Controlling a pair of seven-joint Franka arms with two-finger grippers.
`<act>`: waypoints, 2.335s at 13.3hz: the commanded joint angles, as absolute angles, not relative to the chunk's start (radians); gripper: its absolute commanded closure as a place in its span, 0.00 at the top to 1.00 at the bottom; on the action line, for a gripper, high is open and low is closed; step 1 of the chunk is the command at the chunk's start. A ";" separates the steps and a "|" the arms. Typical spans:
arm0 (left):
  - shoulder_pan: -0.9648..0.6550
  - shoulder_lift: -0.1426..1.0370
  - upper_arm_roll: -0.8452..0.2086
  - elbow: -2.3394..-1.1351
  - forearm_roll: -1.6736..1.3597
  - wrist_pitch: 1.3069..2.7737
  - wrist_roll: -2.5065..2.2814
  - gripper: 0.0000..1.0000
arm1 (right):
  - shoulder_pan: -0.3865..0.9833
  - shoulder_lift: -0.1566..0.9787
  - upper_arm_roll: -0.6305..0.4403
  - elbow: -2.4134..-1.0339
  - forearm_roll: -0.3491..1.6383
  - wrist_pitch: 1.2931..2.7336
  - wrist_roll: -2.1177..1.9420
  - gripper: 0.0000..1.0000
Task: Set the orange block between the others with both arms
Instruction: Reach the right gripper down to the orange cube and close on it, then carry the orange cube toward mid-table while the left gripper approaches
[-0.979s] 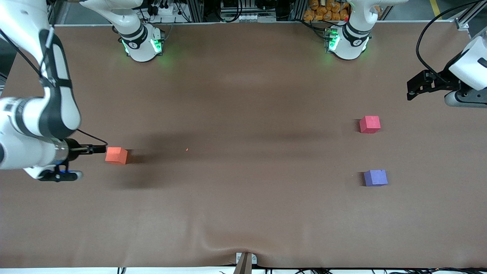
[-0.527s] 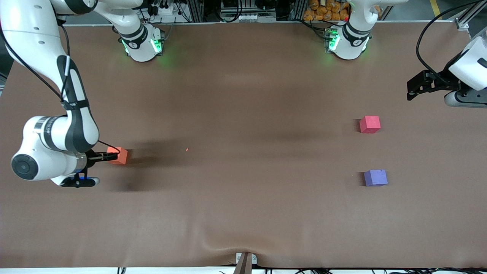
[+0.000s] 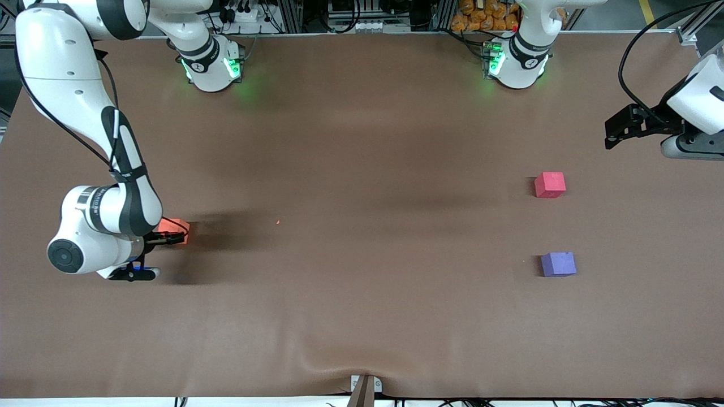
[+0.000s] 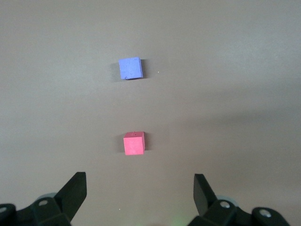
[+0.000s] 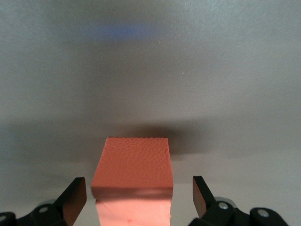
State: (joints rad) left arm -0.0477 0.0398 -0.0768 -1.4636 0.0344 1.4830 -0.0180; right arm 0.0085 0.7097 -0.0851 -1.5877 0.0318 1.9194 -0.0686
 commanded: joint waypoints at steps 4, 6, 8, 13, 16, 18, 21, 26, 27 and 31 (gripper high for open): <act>-0.040 0.043 -0.077 -1.454 0.021 1.483 -0.008 1.00 | 0.000 0.704 -0.078 -1.629 0.025 1.922 -0.074 0.96; -0.040 0.043 -0.077 -1.454 0.021 1.483 -0.008 1.00 | 0.002 0.703 -0.078 -1.628 0.025 1.919 -0.074 0.69; -0.040 0.044 -0.077 -1.454 0.021 1.485 -0.009 1.00 | 0.005 0.698 -0.078 -1.626 0.025 1.924 -0.074 0.40; -0.040 0.046 -0.077 -1.454 0.020 1.483 -0.009 1.00 | 0.061 0.657 -0.078 -1.577 0.082 1.933 -0.064 0.29; -0.040 0.046 -0.077 -1.456 0.021 1.483 -0.009 1.00 | 0.159 0.626 -0.078 -1.560 0.196 1.930 -0.040 0.30; -0.041 0.052 -0.077 -1.456 0.021 1.485 -0.009 1.00 | 0.257 0.623 -0.077 -1.534 0.204 1.928 0.059 0.31; -0.041 0.058 -0.077 -1.456 0.020 1.485 -0.009 1.00 | 0.438 0.621 -0.075 -1.531 0.201 1.928 0.223 0.37; -0.058 0.075 -0.078 -1.456 0.020 1.485 -0.014 1.00 | 0.593 0.660 -0.074 -1.514 0.363 1.977 0.311 0.41; -0.058 0.086 -0.078 -1.456 0.017 1.485 -0.014 1.00 | 0.616 0.669 -0.075 -1.516 0.400 1.983 0.310 0.42; -0.063 0.139 -0.086 -1.454 -0.005 1.485 -0.020 1.00 | 0.682 0.718 -0.075 -1.519 0.408 2.032 0.336 0.45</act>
State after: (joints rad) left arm -0.0603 0.1134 -0.0822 -1.4678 0.0166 1.4831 -0.0181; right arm 0.6493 0.6889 -0.0627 -1.5298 0.3838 2.0082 0.3134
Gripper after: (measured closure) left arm 0.000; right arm 0.471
